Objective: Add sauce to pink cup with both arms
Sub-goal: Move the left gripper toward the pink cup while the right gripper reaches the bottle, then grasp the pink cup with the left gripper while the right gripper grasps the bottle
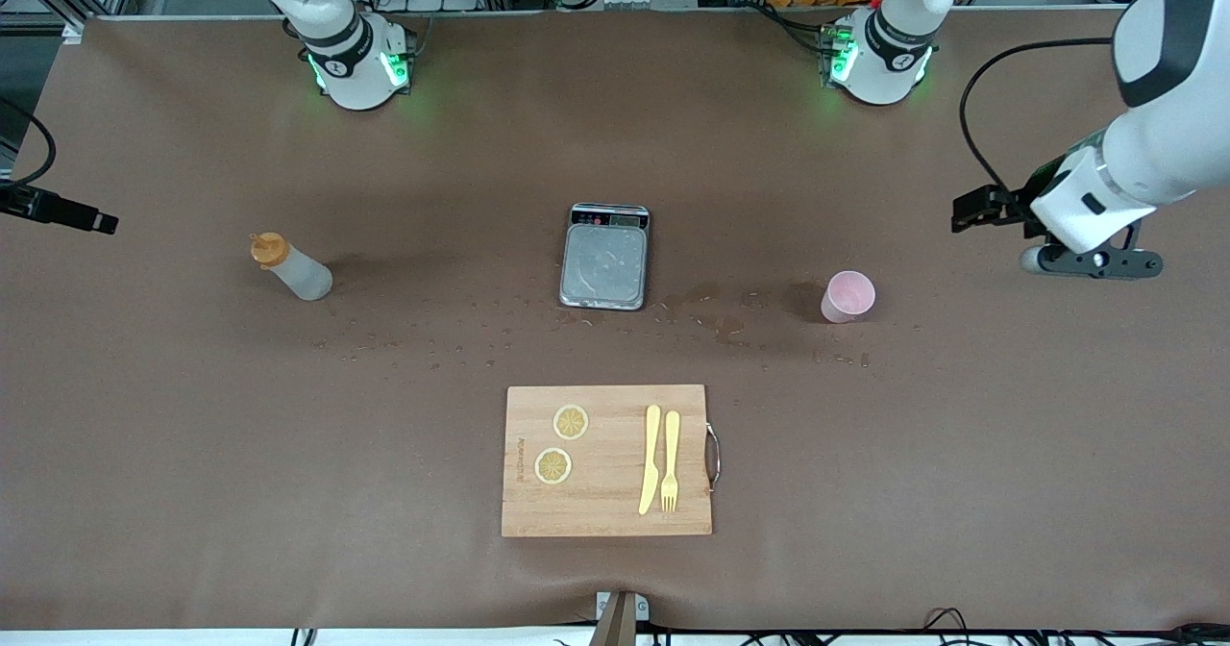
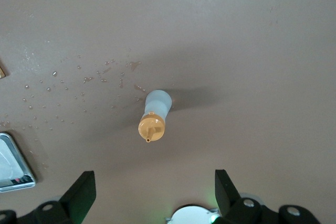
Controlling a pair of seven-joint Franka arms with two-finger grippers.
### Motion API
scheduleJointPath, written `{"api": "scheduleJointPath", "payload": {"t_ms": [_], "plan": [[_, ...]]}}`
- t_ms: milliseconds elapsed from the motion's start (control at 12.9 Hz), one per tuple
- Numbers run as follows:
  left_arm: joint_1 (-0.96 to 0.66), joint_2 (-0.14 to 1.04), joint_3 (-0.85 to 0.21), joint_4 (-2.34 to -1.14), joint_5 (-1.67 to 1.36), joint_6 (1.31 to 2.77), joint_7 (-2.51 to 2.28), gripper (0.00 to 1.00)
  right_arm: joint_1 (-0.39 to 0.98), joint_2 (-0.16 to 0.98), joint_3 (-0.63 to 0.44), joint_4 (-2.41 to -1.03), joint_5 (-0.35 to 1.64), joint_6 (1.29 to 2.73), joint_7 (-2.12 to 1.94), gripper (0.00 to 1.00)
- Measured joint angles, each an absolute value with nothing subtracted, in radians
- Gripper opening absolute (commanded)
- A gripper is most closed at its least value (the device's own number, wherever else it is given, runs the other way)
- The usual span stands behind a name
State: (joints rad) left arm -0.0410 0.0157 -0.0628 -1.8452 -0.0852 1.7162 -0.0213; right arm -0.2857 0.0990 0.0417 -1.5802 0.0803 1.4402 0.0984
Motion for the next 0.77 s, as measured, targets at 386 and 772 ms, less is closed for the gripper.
{"api": "scheduleJointPath", "payload": {"t_ms": [386, 772], "plan": [[-0.035, 0.111, -0.062, -1.96, -0.201, 1.919, -0.026, 1.0, -0.392, 0.182, 0.04, -1.598, 0.187, 1.413, 0.153, 1.0], [-0.026, 0.275, -0.064, -1.961, -0.251, 2.07, -0.048, 1.0, -0.428, 0.259, 0.04, -1.6, 0.24, 1.401, 0.325, 1.0]]}}
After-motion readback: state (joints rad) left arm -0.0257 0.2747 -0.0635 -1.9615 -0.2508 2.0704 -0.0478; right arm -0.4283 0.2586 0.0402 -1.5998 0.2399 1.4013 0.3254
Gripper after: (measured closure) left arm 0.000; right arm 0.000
